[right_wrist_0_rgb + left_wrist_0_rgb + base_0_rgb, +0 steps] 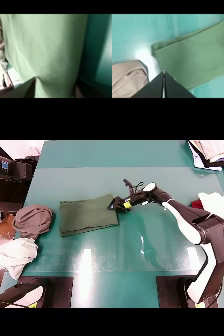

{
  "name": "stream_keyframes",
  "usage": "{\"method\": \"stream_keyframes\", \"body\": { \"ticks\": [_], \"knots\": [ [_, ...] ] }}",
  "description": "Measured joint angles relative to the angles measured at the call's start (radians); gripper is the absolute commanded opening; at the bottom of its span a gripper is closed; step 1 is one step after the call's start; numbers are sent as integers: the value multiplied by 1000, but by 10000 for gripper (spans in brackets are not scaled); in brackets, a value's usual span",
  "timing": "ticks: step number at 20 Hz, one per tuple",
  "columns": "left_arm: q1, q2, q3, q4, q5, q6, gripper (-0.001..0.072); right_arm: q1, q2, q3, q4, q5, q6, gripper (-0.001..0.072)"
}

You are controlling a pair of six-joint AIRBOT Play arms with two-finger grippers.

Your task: Fold the shirts.

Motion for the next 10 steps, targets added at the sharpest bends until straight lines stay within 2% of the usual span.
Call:
{"method": "stream_keyframes", "body": {
  "ticks": [1, 2, 6, 10],
  "knots": [
    [0, 0, 0, 0, -2, 4, 26, 16, -7, 2, -5, -2, -2, 97],
    [0, 0, 0, 0, -2, 7, 26, 28, -9, 5, -11, -4, -10, 17],
    [0, 0, 0, 0, -10, 15, 26, 34, 8, 8, -13, -11, -46, 16],
    [0, 0, 0, 0, -14, 21, 26, -59, 130, 10, -62, -14, -61, 15]
  ]
}}
